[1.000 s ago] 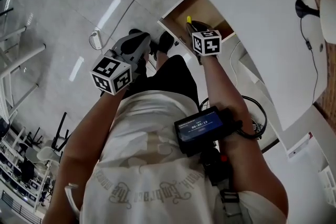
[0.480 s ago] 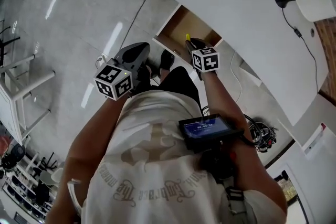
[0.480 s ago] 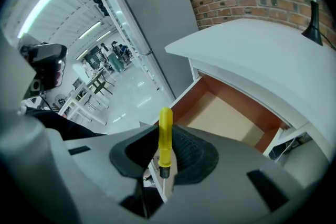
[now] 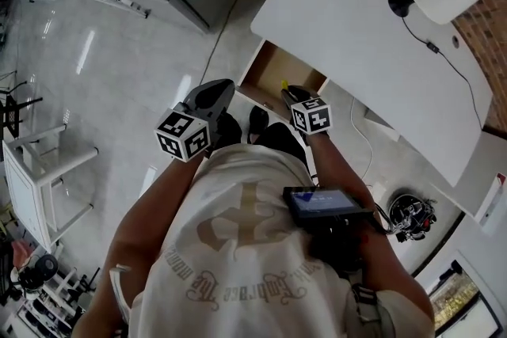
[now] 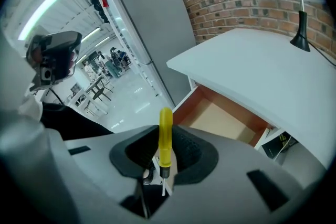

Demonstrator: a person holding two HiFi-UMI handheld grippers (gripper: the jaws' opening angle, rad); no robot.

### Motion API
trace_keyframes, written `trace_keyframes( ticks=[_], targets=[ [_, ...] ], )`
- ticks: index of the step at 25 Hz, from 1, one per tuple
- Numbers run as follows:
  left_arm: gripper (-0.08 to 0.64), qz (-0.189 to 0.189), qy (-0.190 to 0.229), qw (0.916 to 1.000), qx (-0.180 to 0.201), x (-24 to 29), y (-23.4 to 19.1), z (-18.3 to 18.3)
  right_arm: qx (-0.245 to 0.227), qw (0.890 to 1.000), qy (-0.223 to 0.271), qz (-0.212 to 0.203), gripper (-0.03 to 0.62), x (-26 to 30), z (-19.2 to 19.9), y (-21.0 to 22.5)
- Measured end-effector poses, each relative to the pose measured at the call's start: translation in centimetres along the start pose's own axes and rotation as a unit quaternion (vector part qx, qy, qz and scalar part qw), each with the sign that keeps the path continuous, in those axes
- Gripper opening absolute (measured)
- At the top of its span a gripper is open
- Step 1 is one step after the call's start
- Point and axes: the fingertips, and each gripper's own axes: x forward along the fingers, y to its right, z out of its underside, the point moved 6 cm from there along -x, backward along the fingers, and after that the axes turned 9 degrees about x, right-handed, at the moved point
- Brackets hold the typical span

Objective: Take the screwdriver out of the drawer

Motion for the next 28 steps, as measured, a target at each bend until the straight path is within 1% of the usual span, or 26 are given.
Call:
trace_keyframes(
  ticks=[7, 13, 16, 21, 28],
  targets=[
    [0.012, 0.038, -0.008, 0.9992, 0.004, -0.6, -0.6, -0.4, 0.013, 1.000, 0.020, 0.014, 0.069, -1.6, -0.1, -1.9],
    [0.012, 0.073, -0.008, 0.9971, 0.021, -1.1, -2.4, -1.5, 0.029, 0.998, 0.043, 0.038, 0.069, -2.0, -0.6, -3.7],
    [0.012, 0.091, -0.009, 0.9954, 0.030, -1.4, -2.7, -1.6, 0.036, 0.997, 0.056, 0.050, 0.069, -2.9, -0.4, -4.6],
    [0.012, 0.113, -0.004, 0.9928, 0.040, -2.7, -3.8, -1.7, 0.043, 0.993, 0.085, 0.066, 0.069, -3.8, -1.2, -6.6],
    [0.012, 0.148, 0.008, 0.9873, 0.056, -3.1, -3.7, -2.6, 0.048, 0.988, 0.124, 0.081, 0.069, -6.1, -2.2, -8.5]
  ],
)
